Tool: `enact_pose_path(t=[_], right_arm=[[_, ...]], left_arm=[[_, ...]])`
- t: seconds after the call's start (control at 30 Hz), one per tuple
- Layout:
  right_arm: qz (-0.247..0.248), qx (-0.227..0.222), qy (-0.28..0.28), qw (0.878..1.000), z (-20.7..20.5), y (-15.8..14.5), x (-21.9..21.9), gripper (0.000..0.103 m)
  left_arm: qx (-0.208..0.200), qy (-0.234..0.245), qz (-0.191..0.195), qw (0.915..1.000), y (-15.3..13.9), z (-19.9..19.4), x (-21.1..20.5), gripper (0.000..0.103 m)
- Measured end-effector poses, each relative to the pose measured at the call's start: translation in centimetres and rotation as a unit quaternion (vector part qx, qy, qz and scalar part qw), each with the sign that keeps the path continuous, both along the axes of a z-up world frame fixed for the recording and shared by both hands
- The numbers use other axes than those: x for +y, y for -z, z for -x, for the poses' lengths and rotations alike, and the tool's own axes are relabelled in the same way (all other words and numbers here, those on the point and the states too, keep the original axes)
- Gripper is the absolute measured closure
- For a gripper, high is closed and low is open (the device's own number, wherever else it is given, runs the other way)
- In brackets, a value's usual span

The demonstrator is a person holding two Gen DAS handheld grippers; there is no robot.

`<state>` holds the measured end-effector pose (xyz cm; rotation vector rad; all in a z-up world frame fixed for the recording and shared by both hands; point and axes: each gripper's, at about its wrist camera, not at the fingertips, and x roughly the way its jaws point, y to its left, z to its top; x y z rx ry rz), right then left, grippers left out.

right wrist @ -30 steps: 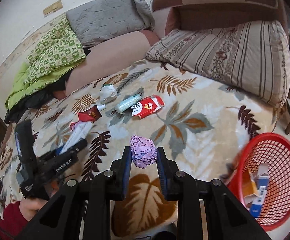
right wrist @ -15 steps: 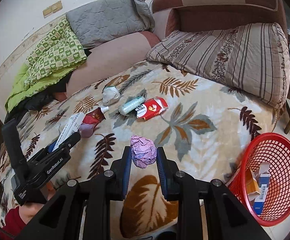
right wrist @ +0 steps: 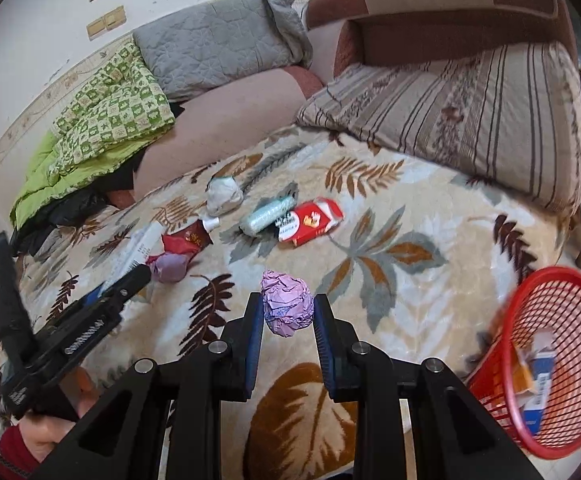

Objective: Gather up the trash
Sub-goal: 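Grasp the white medicine box with the left tool while the right tool grasps the pink foil ball, then carry the box and foil ball to the red basket while opening both tools over it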

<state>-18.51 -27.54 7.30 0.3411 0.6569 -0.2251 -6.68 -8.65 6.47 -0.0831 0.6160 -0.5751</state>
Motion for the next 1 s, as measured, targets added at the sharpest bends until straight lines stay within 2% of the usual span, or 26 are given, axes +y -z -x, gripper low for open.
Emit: enact_pose_path(t=[0.13, 0.4, 0.57, 0.83, 1.0], right_arm=[[-0.029, -0.001, -0.003, 1.0, -1.1, 1.2, -0.4, 0.076], [-0.041, -0.009, -0.017, 0.999, -2.4, 2.0, 0.0, 0.076], [-0.073, -0.005, -0.014, 0.997, -2.8, 2.9, -0.8, 0.076], [-0.069, -0.007, -0.03, 0.997, -3.6, 3.3, 0.0, 0.076], [-0.086, -0.008, -0.035, 0.996, -4.5, 3.9, 0.5, 0.076]], left_arm=[[0.004, -0.003, -0.003, 1.0, 0.3, -0.1, 0.2, 0.053], [0.009, -0.004, -0.005, 0.9999, 0.7, -0.6, 0.1, 0.053], [0.011, 0.0, -0.014, 0.9998, 1.0, -0.8, -0.6, 0.053], [0.01, 0.002, -0.022, 0.9997, 1.2, -0.6, -0.8, 0.053], [0.0, 0.001, -0.038, 0.9993, 1.5, 0.0, -1.0, 0.053]])
